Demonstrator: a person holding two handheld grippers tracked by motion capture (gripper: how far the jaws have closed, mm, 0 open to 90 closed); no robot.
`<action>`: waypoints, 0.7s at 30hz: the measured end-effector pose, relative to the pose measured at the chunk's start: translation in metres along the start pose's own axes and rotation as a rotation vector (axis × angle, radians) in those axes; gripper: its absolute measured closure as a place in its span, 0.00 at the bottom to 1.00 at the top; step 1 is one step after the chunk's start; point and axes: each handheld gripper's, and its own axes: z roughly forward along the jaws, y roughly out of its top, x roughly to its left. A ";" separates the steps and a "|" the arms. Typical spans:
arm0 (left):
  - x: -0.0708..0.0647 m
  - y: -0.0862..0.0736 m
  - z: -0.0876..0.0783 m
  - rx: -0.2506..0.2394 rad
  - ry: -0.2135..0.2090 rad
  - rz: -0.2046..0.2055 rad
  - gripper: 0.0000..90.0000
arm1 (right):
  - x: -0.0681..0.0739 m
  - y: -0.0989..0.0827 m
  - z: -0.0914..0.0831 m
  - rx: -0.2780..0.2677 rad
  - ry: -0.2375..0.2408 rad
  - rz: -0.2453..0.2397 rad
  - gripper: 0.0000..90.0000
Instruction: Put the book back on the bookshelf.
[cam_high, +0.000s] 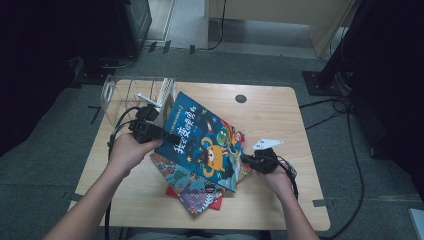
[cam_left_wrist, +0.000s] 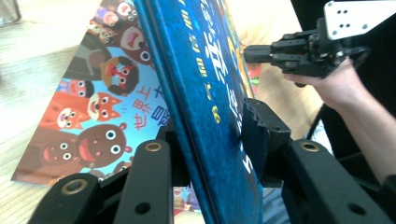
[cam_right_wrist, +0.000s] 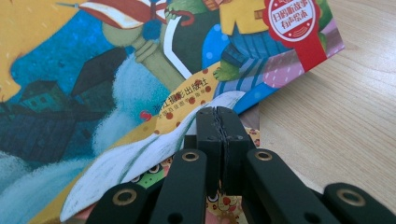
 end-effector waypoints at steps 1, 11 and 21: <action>-0.003 0.004 0.000 0.008 0.004 0.002 0.74 | 0.000 0.000 0.000 0.000 0.000 -0.003 0.99; -0.036 0.031 -0.006 0.038 0.017 0.074 0.80 | 0.002 0.001 0.003 -0.007 -0.008 -0.014 0.97; -0.040 0.050 -0.015 0.104 -0.020 0.059 0.89 | 0.002 0.003 0.002 -0.001 0.005 -0.034 0.87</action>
